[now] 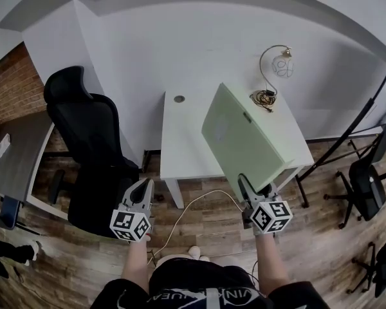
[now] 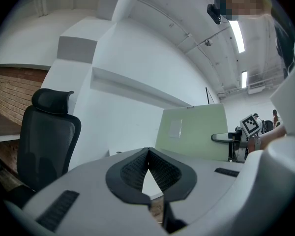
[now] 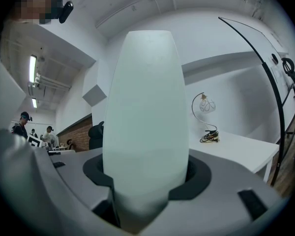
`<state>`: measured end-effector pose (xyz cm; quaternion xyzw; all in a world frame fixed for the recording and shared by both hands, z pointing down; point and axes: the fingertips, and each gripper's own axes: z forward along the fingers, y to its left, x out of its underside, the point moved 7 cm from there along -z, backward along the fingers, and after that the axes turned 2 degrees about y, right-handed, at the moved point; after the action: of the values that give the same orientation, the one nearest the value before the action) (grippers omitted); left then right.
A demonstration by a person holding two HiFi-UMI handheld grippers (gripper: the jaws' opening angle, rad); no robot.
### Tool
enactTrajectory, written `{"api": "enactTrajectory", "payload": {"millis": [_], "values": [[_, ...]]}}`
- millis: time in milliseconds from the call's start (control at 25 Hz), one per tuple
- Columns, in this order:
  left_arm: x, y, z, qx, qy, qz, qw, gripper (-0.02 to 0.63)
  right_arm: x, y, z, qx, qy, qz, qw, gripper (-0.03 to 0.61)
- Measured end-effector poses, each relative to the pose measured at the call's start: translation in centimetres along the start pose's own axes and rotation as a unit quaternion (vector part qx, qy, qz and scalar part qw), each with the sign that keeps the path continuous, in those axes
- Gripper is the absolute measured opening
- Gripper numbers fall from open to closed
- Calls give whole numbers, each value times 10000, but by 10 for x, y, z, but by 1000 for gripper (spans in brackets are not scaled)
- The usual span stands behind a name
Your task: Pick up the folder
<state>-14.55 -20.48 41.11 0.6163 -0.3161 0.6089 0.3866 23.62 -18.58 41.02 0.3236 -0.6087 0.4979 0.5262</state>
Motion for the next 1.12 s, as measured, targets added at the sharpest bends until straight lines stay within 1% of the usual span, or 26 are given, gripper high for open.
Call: {"api": "enactTrajectory", "payload": {"millis": [400,880,1120], "values": [[2,-5,4,18,-15,4,10000,14,4,-3,-5,70,-30,-58,10000,287],[-2,-12,12,25,-27,91,10000,14,4,-14,-8,162,-130,60,9998,287],[-3,-15,15,19,-34,94,9999,14,3,-17,-8,133,-140,61,9998,287]]}}
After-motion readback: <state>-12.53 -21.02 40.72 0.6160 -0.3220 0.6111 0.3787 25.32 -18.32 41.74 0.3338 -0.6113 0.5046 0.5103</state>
